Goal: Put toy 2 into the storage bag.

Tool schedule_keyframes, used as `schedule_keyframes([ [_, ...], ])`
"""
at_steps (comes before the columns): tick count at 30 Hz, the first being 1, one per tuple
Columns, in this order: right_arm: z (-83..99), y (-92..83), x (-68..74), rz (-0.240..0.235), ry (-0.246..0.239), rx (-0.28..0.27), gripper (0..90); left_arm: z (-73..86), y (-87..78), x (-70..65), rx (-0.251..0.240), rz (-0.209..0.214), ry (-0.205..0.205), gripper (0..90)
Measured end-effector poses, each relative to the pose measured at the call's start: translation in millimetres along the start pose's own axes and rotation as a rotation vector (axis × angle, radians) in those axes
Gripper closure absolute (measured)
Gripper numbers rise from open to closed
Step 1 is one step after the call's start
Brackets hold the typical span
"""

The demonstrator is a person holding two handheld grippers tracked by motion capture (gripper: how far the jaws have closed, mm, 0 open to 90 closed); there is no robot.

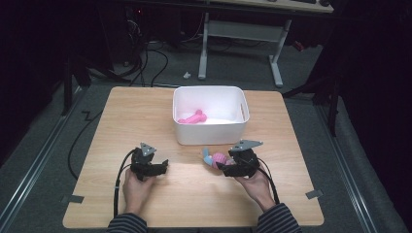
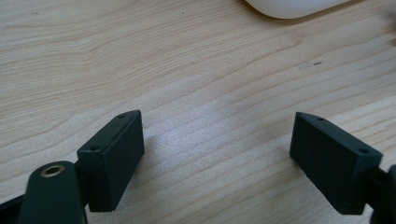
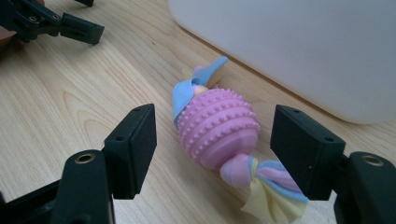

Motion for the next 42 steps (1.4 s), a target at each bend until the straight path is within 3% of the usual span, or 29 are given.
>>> schedule_keyframes([
  [14, -14.1, 20.7, -0.9, -0.018, -0.066, 0.080, 28.7, -0.6, -0.1, 0.5, -0.005, 0.005, -0.010, 18.6],
  [26, -4.2, 37.7, -2.7, -0.027, -0.088, 0.161, 28.0, -0.6, -0.1, 0.5, -0.005, 0.005, -0.010, 18.7],
  [42, 4.8, 51.0, -3.3, -0.051, -0.090, 0.201, 29.1, -0.5, -0.3, 0.6, -0.002, 0.006, -0.009, 18.7],
])
Point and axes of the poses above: each handheld gripper's, and its own axes: y roughly forward along the jaws, z roughly out of its underside, x roughly to its left, the point moved 9 cm from there along y, roughly forward along the jaws, and after that the axes turned 15 degrees about -y, right-handed, at the moved point
